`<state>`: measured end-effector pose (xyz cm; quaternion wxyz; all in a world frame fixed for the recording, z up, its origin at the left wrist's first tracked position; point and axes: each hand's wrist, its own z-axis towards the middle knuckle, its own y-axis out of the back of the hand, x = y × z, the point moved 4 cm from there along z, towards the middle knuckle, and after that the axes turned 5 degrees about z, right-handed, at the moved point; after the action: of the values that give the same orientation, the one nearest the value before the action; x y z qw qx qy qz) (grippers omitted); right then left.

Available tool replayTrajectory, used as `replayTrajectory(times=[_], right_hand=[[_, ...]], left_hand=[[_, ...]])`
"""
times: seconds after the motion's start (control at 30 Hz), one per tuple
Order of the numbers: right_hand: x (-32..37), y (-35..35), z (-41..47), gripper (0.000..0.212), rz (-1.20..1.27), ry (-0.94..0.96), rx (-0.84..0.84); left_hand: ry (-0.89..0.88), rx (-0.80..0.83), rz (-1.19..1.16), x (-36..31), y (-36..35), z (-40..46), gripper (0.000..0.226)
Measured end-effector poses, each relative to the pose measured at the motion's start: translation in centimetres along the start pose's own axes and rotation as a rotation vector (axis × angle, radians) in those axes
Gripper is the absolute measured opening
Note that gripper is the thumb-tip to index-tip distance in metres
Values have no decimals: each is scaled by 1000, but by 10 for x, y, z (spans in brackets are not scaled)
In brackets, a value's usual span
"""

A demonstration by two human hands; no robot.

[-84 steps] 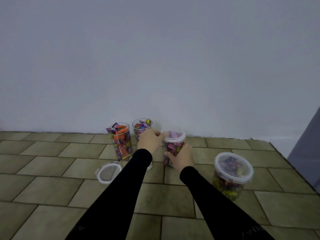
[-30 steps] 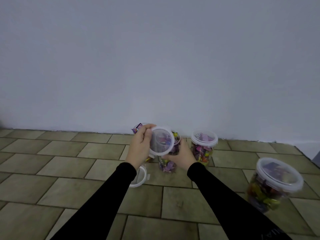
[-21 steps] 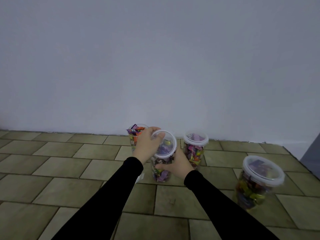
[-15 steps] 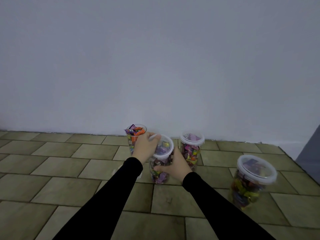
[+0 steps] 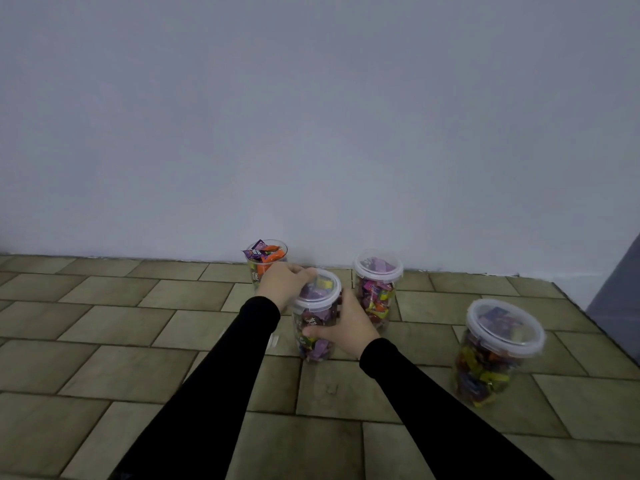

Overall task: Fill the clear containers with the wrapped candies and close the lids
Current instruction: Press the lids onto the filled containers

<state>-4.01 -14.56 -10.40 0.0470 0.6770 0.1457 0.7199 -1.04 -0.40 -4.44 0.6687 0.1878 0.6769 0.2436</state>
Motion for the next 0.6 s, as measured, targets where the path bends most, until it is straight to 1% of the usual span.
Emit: replayTrajectory(times=[0.1, 0.17, 0.2, 0.23, 0.3, 0.37, 0.5, 0.6], right_hand=[[-1, 0, 0, 75, -14, -8, 1], [0, 1, 1, 80, -41, -5, 4], [1, 2, 2, 82, -52, -7, 13], [1, 3, 3, 85, -60, -9, 27], [0, 4, 7, 90, -73, -12, 52], [-1, 5, 9, 92, -87, -13, 59], [-2, 5, 10, 92, -94, -9, 46], [-3, 5, 13, 97, -111, -2, 53]], left_hand=[[-47, 50, 207, -8, 3, 0, 29], [-146, 7, 436, -15, 8, 6, 43], [-244, -18, 569, -22, 10, 7, 44], [-366, -34, 691, -29, 9, 8, 40], [-567, 3, 829, -39, 5, 9, 30], [-639, 66, 860, -41, -1, 11, 29], [-616, 122, 772, -35, -5, 16, 30], [-588, 139, 734, -32, -9, 16, 30]])
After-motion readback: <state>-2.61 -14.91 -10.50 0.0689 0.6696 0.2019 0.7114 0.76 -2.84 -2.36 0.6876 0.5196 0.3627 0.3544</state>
